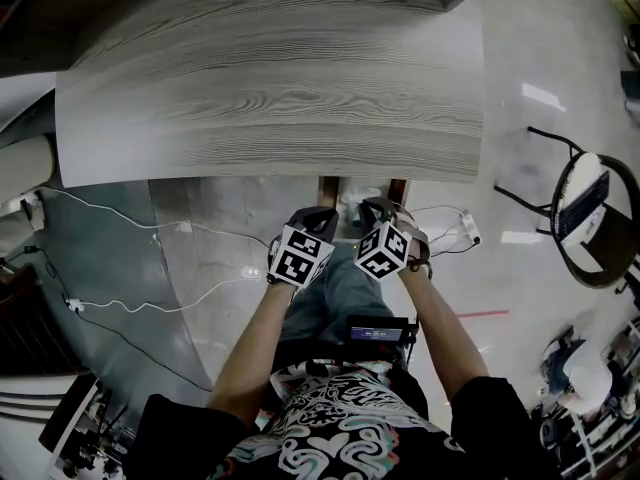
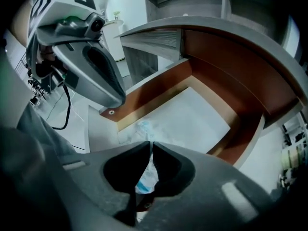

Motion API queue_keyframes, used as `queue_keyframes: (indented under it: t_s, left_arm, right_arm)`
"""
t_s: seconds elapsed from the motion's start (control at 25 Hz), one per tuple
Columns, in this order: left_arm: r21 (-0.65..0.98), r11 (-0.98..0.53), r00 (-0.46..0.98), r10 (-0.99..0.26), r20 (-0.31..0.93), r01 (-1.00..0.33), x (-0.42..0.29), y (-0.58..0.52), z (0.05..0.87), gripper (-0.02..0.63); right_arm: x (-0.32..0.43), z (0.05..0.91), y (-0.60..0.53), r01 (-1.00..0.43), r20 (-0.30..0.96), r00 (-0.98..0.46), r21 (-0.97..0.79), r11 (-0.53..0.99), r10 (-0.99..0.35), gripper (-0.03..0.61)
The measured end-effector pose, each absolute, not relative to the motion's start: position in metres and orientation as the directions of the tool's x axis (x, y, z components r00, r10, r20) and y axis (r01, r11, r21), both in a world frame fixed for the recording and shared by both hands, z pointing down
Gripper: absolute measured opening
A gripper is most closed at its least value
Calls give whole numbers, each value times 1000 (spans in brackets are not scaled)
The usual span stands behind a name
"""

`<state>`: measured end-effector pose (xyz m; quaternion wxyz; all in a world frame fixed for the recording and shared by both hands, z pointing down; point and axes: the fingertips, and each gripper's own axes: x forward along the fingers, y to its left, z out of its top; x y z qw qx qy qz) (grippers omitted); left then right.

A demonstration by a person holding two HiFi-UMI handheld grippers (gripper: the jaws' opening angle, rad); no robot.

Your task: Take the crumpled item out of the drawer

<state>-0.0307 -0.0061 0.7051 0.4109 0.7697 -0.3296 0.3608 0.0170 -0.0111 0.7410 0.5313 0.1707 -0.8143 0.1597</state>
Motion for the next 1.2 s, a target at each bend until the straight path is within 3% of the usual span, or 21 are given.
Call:
queue_keyframes:
  t_s: [1.2]
  left_arm:
    - [386,-428,522,-265,811,-817,-39,-40,681,5]
  right_arm:
    - [22,705,-30,-482,906,-361,23,876,-222,14]
